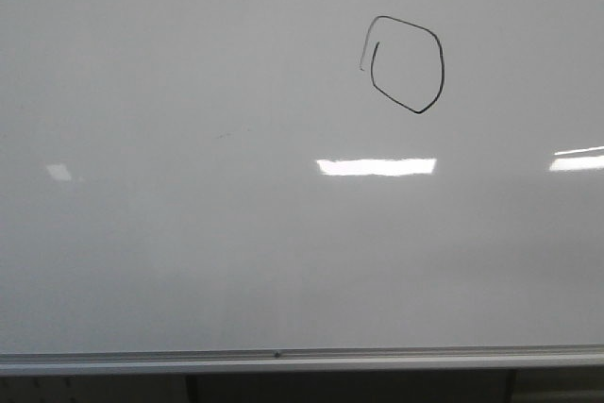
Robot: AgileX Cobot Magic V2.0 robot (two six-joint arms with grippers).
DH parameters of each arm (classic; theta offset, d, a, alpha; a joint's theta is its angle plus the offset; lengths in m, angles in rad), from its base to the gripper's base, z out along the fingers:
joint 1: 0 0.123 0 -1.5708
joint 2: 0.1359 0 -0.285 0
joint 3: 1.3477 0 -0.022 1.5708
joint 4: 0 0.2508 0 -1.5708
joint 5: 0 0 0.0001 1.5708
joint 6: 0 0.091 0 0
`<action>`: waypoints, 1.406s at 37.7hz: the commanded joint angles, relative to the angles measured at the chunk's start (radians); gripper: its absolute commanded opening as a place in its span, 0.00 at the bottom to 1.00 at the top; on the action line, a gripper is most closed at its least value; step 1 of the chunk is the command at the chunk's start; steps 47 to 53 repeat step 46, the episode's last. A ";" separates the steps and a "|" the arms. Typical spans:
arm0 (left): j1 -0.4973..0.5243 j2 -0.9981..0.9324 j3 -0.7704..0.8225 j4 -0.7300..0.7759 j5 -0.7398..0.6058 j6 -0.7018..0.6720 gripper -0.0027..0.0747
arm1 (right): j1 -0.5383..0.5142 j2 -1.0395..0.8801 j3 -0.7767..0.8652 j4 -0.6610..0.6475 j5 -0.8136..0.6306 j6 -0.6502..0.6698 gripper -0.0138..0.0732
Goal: Write number 0 on whiteboard
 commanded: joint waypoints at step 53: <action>-0.008 -0.018 0.024 -0.008 -0.089 -0.010 0.01 | -0.007 -0.018 0.008 -0.025 -0.091 0.007 0.08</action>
